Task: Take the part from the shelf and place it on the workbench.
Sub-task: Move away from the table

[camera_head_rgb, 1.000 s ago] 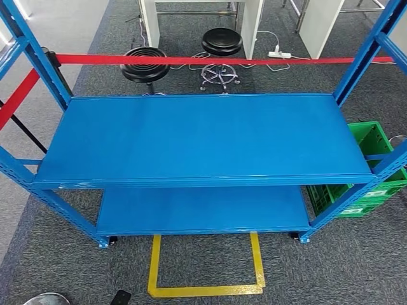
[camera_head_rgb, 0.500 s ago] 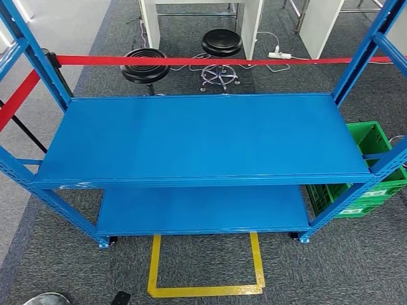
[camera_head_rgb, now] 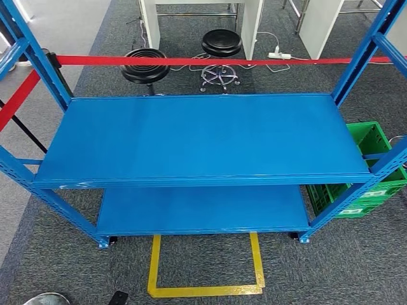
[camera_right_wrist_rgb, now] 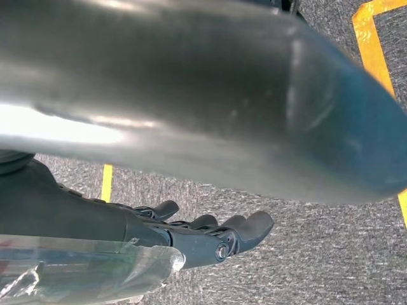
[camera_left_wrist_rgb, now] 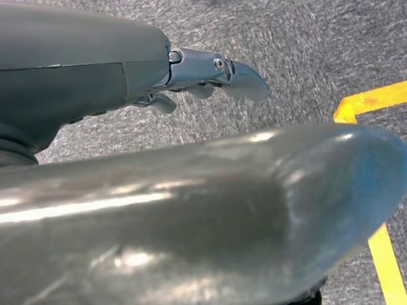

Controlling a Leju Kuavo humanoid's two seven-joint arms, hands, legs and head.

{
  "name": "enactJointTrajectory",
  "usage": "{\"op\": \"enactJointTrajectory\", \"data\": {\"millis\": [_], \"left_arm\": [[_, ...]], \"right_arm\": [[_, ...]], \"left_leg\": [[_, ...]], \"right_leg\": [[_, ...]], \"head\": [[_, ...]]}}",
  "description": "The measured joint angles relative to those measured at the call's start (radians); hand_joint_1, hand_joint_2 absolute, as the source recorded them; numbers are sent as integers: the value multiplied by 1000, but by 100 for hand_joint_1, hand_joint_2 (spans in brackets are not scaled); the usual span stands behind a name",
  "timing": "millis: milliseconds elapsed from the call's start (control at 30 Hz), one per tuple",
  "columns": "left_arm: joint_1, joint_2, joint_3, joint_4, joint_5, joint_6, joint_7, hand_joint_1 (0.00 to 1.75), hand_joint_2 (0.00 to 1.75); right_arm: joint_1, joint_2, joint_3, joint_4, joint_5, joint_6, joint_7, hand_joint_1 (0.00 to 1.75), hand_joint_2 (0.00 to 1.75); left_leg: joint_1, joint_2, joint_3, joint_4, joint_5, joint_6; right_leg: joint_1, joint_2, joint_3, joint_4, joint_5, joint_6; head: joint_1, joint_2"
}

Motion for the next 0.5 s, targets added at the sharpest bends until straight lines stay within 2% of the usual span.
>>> {"op": "enactJointTrajectory", "data": {"millis": [67, 133, 200, 300, 500], "left_arm": [[0, 0, 2, 0, -2, 4, -3, 0, 87], [-1, 0, 2, 0, -11, 0, -12, 0, 87], [-1, 0, 3, 0, -18, -2, -24, 0, 0], [-5, -2, 6, 0, -27, 16, -24, 0, 0], [-9, -3, 9, 0, -31, 15, -20, 0, 0]], "right_arm": [[0, 0, -1, 0, 2, -2, -6, 0, 175], [0, 0, -2, 0, 6, -2, -17, 0, 87], [0, 0, -4, 0, 0, 17, -23, 0, 0], [0, 0, -7, 0, -10, 59, -16, 0, 0], [0, 0, -8, 0, -10, 65, -18, 0, 0]], "left_leg": [[0, 0, 0, 0, 0, 0], [0, 0, 0, 0, 0, 0], [0, 0, 0, 0, 0, 0], [0, 0, 0, 0, 0, 0], [0, 0, 0, 0, 0, 0]], "right_leg": [[0, 0, 0, 0, 0, 0], [0, 0, 0, 0, 0, 0], [0, 0, 0, 0, 0, 0], [0, 0, 0, 0, 0, 0], [0, 0, 0, 0, 0, 0]], "head": [[0, 0], [0, 0], [0, 0], [0, 0], [0, 0]]}}
